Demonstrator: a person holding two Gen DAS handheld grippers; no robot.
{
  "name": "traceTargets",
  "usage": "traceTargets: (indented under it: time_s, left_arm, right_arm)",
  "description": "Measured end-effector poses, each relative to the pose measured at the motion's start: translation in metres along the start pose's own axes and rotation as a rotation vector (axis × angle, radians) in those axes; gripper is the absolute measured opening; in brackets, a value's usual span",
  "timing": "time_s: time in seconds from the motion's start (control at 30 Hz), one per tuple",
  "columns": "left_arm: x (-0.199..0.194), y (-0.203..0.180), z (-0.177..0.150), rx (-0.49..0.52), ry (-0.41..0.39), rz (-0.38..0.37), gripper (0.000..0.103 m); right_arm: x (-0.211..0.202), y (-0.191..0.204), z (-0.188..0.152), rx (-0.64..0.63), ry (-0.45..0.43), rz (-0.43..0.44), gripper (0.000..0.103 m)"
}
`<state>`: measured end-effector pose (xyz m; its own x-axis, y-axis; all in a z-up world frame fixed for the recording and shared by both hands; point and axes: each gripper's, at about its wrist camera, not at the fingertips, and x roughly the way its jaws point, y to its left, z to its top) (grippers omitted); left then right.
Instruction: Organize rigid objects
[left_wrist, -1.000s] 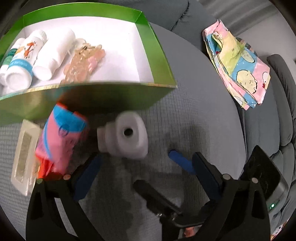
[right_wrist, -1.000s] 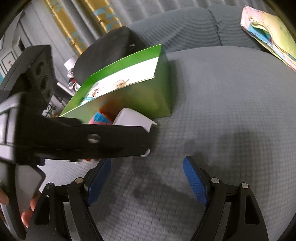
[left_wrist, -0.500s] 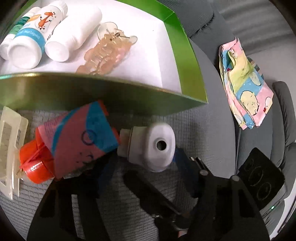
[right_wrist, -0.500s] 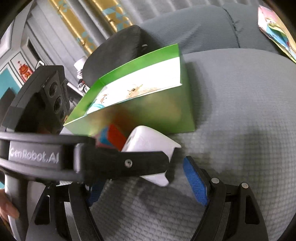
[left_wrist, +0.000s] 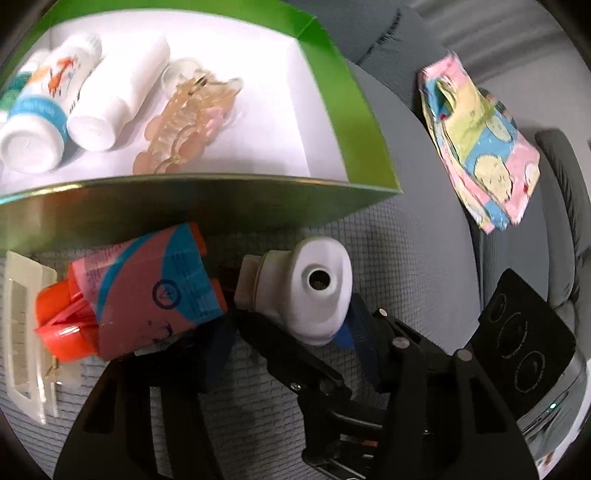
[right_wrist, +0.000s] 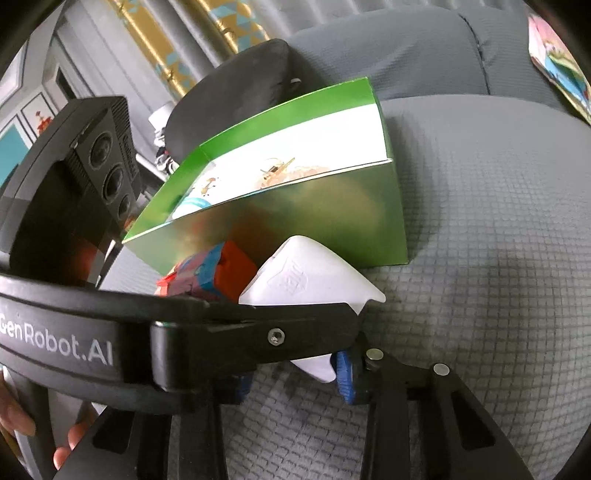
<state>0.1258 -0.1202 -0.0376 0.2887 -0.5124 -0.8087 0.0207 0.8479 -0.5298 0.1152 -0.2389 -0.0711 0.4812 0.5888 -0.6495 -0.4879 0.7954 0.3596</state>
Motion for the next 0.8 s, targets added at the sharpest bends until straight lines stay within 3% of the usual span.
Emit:
traceTargets:
  time_s: [0.17, 0.5, 0.63, 0.7, 0.8]
  left_arm:
    - [-0.017, -0.016, -0.017, 0.142, -0.032, 0.037, 0.057]
    - [-0.072, -0.038, -0.047, 0.331, -0.174, 0.081, 0.057]
    - [-0.094, -0.040, -0.049, 0.362, -0.227, 0.080, 0.054]
    - [-0.102, -0.042, -0.048, 0.365, -0.237, 0.053, 0.046]
    - [-0.115, -0.043, -0.046, 0.394, -0.277, 0.070, 0.046]
  right_arm:
    - [-0.017, 0.024, -0.012, -0.078, -0.020, -0.014, 0.024]
    - [-0.065, 0.068, -0.025, -0.176, -0.149, -0.003, 0.022]
    - [-0.072, 0.091, -0.014, -0.220, -0.193, -0.003, 0.022]
    - [-0.078, 0.099, -0.010, -0.229, -0.211, 0.006, 0.022]
    - [-0.082, 0.112, -0.001, -0.259, -0.223, 0.005, 0.022]
